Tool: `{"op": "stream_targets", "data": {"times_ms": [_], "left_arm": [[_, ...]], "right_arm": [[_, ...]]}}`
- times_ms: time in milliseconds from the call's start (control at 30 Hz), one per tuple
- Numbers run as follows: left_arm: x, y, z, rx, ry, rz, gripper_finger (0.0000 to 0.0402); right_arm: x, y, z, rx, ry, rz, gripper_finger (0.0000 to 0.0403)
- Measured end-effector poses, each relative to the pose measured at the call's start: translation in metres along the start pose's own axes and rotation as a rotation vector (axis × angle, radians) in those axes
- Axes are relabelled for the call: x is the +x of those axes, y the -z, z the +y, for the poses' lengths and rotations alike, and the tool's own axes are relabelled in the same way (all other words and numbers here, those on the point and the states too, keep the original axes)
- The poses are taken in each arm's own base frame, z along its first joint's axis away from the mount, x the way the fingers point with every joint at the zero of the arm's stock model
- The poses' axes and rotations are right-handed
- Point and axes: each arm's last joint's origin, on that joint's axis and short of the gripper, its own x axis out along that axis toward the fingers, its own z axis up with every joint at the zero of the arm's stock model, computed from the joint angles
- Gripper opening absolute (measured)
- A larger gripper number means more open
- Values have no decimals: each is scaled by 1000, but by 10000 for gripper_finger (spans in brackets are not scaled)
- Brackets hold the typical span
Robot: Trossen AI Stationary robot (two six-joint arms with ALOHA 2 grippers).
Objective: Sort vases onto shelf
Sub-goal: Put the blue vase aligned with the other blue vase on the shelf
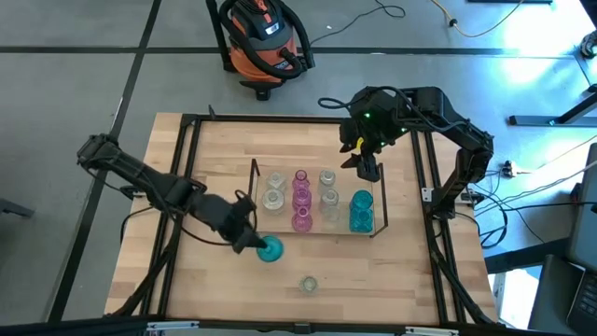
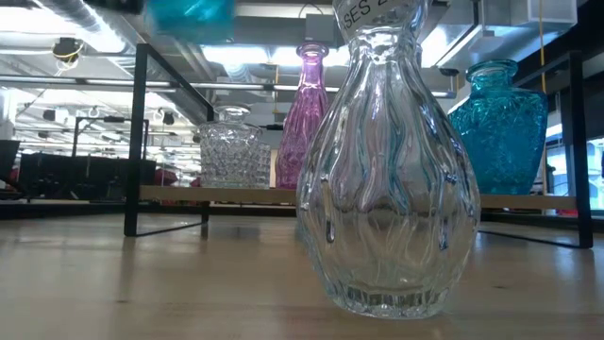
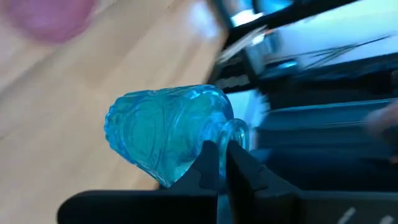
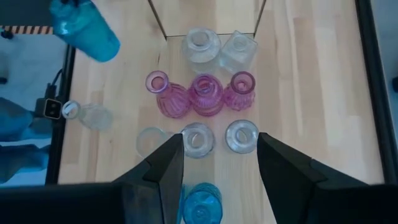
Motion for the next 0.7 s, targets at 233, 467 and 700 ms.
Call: {"op": "stream_targets", "data": {"times_ms": [233, 467, 700], "left_arm": [[-9, -34, -19, -13, 177, -115, 1], [-37, -88, -32, 96, 232, -251, 1], [-50, -144, -13, 170, 255, -234, 0]], "right_arm": [[-4, 2, 1, -1, -1, -9, 177], [-13, 19, 4, 10, 8, 13, 177], [-17, 63, 12, 77, -55, -89, 177]]}}
